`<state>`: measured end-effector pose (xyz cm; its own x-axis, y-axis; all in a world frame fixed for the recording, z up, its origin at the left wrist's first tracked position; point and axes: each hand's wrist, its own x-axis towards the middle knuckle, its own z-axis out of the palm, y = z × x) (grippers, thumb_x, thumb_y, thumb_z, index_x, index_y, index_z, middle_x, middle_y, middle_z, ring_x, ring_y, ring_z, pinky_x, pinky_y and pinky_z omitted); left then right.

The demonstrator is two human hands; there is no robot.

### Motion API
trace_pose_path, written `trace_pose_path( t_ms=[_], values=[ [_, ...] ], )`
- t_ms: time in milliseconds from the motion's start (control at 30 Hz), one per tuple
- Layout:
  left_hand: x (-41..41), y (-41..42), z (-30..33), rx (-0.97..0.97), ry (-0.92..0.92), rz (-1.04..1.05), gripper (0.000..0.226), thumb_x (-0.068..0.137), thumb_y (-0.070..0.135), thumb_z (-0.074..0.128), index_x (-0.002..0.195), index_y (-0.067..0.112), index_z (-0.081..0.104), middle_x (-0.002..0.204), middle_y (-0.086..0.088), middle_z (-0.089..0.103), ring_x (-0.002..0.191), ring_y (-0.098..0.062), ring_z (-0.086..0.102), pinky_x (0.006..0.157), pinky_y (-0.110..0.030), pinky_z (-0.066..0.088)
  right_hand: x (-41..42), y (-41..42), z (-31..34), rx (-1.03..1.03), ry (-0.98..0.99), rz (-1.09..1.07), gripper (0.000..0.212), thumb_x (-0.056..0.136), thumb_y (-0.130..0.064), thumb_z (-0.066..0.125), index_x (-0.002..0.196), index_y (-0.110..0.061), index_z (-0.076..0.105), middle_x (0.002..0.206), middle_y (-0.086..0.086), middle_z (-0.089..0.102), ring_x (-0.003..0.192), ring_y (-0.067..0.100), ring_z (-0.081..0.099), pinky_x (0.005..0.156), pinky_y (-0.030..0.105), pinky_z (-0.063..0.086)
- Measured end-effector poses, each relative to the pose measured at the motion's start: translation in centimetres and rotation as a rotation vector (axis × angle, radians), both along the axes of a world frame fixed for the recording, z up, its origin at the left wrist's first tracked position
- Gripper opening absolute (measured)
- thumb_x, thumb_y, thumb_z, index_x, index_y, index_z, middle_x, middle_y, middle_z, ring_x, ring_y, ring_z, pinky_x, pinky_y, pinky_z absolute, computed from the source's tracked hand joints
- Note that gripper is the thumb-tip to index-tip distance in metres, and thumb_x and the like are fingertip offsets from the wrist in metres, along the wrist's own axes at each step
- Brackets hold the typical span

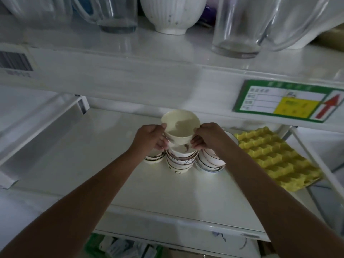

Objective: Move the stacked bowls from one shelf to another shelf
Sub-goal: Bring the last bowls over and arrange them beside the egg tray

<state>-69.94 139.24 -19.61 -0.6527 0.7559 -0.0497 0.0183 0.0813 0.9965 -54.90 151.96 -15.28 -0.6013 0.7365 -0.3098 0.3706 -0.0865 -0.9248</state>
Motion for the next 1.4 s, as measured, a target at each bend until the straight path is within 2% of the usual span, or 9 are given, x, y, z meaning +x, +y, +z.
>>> trace_pose_path(
  t_ms=[167, 267, 333, 433, 533, 733, 867, 1033, 1400],
  values=[
    [1.4, 1.3, -1.3, -0.086, 0.024, -0.053, 0.046, 0.098, 0.029, 0.053, 0.078, -0.011, 0.064, 0.056, -0.015, 0.065, 0.039, -0.019, 0.057, 0.042, -0.024, 0.049, 1.5, 1.1, -2.3, -0.022, -0.056, -0.054, 0.02, 0.092, 0.003, 0.044, 0.077, 0.004, 0.058, 0.061, 0.021, 0.064, 0.041, 0.023, 0.064, 0.041, 0.024, 0.052],
    [1.8, 1.3, -1.8, -0.099, 0.056, -0.043, 0.044, 0.099, 0.026, 0.052, 0.07, -0.006, 0.06, 0.055, -0.016, 0.061, 0.031, -0.014, 0.049, 0.036, -0.019, 0.041, 1.5, 1.3, -3.5, -0.052, -0.067, -0.041, 0.016, 0.091, 0.003, 0.042, 0.083, 0.003, 0.056, 0.053, 0.017, 0.063, 0.042, 0.026, 0.065, 0.043, 0.027, 0.054],
    [1.9, 1.2, -2.0, -0.091, 0.102, -0.011, 0.043, 0.099, 0.024, 0.052, 0.065, 0.0, 0.056, 0.052, -0.013, 0.058, 0.028, -0.012, 0.041, 0.035, -0.017, 0.032, 1.3, 1.3, -4.2, -0.057, -0.065, -0.043, 0.018, 0.089, 0.003, 0.04, 0.098, 0.004, 0.056, 0.057, 0.019, 0.064, 0.046, 0.029, 0.065, 0.047, 0.031, 0.055],
    [2.1, 1.1, -2.3, -0.069, 0.138, 0.01, 0.04, 0.099, 0.024, 0.053, 0.066, 0.001, 0.055, 0.05, -0.008, 0.056, 0.03, -0.012, 0.036, 0.038, -0.019, 0.029, 1.3, 1.3, -5.0, -0.049, -0.042, -0.049, 0.044, 0.089, 0.002, 0.038, 0.131, -0.004, 0.049, 0.068, 0.023, 0.062, 0.049, 0.029, 0.062, 0.045, 0.029, 0.055],
    [2.4, 1.0, -2.5, -0.046, 0.154, 0.017, 0.039, 0.099, 0.021, 0.052, 0.066, 0.002, 0.053, 0.052, -0.011, 0.055, 0.03, -0.012, 0.037, 0.038, -0.02, 0.03, 1.2, 1.3, -5.4, -0.093, -0.005, -0.063, 0.056, 0.09, 0.002, 0.039, 0.145, -0.006, 0.04, 0.069, 0.022, 0.06, 0.047, 0.027, 0.057, 0.044, 0.028, 0.055],
    [2.3, 1.1, -2.8, -0.054, 0.201, 0.024, 0.041, 0.1, 0.022, 0.05, 0.062, 0.008, 0.049, 0.056, -0.016, 0.057, 0.033, -0.018, 0.039, 0.039, -0.023, 0.031, 0.9, 1.4, -5.4, -0.034, -0.05, -0.053, 0.056, 0.087, -0.001, 0.041, 0.143, -0.002, 0.043, 0.064, 0.018, 0.062, 0.042, 0.025, 0.058, 0.044, 0.027, 0.053],
    [2.4, 1.4, -2.7, -0.086, 0.163, 0.05, 0.041, 0.1, 0.025, 0.049, 0.064, 0.006, 0.053, 0.056, -0.017, 0.057, 0.029, -0.014, 0.04, 0.038, -0.019, 0.031, 0.9, 1.5, -4.7, 0.007, -0.081, -0.02, 0.037, 0.087, -0.002, 0.042, 0.12, 0.003, 0.059, 0.063, 0.017, 0.063, 0.043, 0.024, 0.056, 0.044, 0.025, 0.052],
    [2.7, 1.7, -3.1, -0.113, 0.156, 0.094, 0.043, 0.101, 0.029, 0.047, 0.064, 0.009, 0.054, 0.052, -0.012, 0.058, 0.032, -0.017, 0.043, 0.04, -0.022, 0.035, 1.0, 1.4, -4.2, 0.025, -0.124, -0.004, 0.031, 0.086, -0.001, 0.041, 0.108, 0.008, 0.06, 0.067, 0.02, 0.063, 0.044, 0.025, 0.054, 0.037, 0.019, 0.043],
    [2.9, 1.5, -2.9, -0.107, 0.103, 0.108, 0.038, 0.101, 0.028, 0.047, 0.069, 0.008, 0.055, 0.047, -0.007, 0.055, 0.033, -0.019, 0.041, 0.043, -0.024, 0.033, 1.6, 0.8, -5.5, 0.059, -0.108, -0.054, 0.041, 0.091, -0.016, 0.048, 0.13, -0.006, 0.055, 0.069, 0.012, 0.066, 0.042, 0.023, 0.057, 0.039, 0.021, 0.046]
  ],
)
